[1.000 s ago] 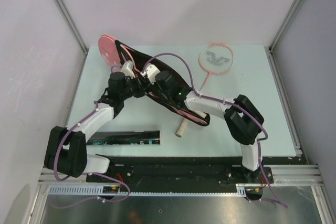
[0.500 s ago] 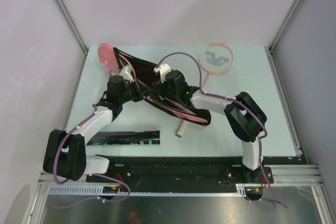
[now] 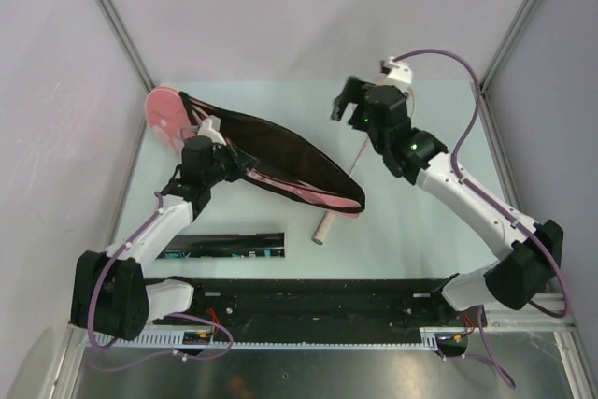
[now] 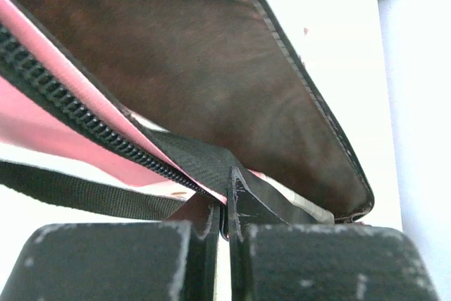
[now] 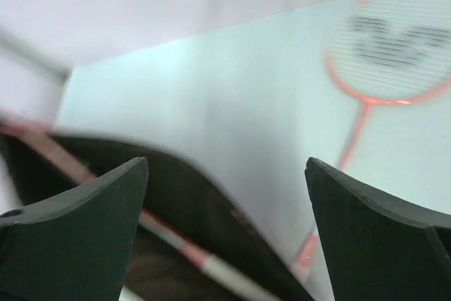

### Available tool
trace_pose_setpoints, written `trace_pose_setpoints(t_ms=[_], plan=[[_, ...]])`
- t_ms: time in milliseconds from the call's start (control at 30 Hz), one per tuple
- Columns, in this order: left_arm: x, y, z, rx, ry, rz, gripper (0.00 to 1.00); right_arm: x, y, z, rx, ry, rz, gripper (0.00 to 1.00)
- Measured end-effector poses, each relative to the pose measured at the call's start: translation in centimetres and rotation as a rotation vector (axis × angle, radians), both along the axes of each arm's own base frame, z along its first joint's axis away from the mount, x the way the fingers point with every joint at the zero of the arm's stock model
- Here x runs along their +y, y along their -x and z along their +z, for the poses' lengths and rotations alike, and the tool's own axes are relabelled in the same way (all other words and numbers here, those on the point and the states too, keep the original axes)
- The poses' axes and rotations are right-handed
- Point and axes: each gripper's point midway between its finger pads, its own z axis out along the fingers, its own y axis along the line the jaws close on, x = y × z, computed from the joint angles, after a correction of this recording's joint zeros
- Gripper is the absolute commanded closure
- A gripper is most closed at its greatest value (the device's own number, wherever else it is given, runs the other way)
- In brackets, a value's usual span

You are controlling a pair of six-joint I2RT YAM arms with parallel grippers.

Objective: Pack up the badminton gear

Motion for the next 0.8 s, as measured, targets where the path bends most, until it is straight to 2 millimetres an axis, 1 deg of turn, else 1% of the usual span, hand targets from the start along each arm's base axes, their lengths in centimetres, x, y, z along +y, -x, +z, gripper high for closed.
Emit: trace_pose_setpoints(t_ms=[33, 67, 100, 133, 200, 233, 300, 333, 400, 467, 500, 533, 633, 700, 800], plan=[[0.4, 0.0, 0.3, -0.004, -0.004, 0.017, 1.0, -2.1, -1.1, -0.5, 0.023, -0.033, -0.093, 0.0], [0.9, 0.1, 0.6, -0.01, -0.008, 0.033, 1.0, -3.8, -2.2, -1.5, 0.05, -0.051, -0.174, 0.0], [1.3, 0.0, 0.9, -0.017, -0.011, 0.048, 1.0, -4.7, -3.0, -2.6, 0.08, -0.056, -0.216, 0.0], [1.5, 0.0, 1.1, -0.022, -0.012, 0.057, 1.0, -5.4, -3.8, -4.6, 0.129, -0.066, -0.263, 0.0], [2.1, 0.0, 1.3, -0.029, -0.022, 0.074, 1.0, -6.1, -4.9, -9.2, 0.251, -0.074, -0.328, 0.0], [2.3, 0.0, 1.3, -0.031, -0.027, 0.079, 1.0, -6.4, -4.9, -11.7, 0.319, -0.063, -0.357, 0.0], [2.5, 0.0, 1.1, -0.029, -0.035, 0.08, 1.0, -6.8, -4.8, -16.0, 0.433, -0.035, -0.394, 0.0], [2.5, 0.0, 1.1, -0.025, -0.037, 0.081, 1.0, -6.9, -4.6, -17.8, 0.484, -0.023, -0.409, 0.0], [2.6, 0.0, 1.0, -0.023, -0.041, 0.08, 1.0, -7.1, -4.0, -20.8, 0.58, 0.005, -0.443, 0.06], [2.7, 0.1, 0.9, -0.02, -0.043, 0.081, 1.0, -7.1, -3.6, -22.9, 0.64, 0.032, -0.465, 0.11], [2.8, 0.1, 0.8, -0.019, -0.045, 0.082, 1.0, -7.0, -3.5, -23.5, 0.658, 0.04, -0.47, 0.13], [2.9, 0.1, 0.8, -0.017, -0.045, 0.086, 1.0, -6.9, -3.5, -24.3, 0.684, 0.045, -0.478, 0.21], [3.5, 0.0, 1.0, -0.022, -0.046, 0.1, 1.0, -6.5, -3.3, -25.6, 0.722, 0.042, -0.486, 0.33], [3.9, -0.1, 1.3, -0.033, -0.05, 0.108, 1.0, -6.1, -3.3, -26.3, 0.743, 0.034, -0.485, 0.37], [4.3, -0.1, 1.8, -0.052, -0.054, 0.115, 1.0, -5.5, -3.9, -27.1, 0.765, 0.02, -0.49, 0.38]])
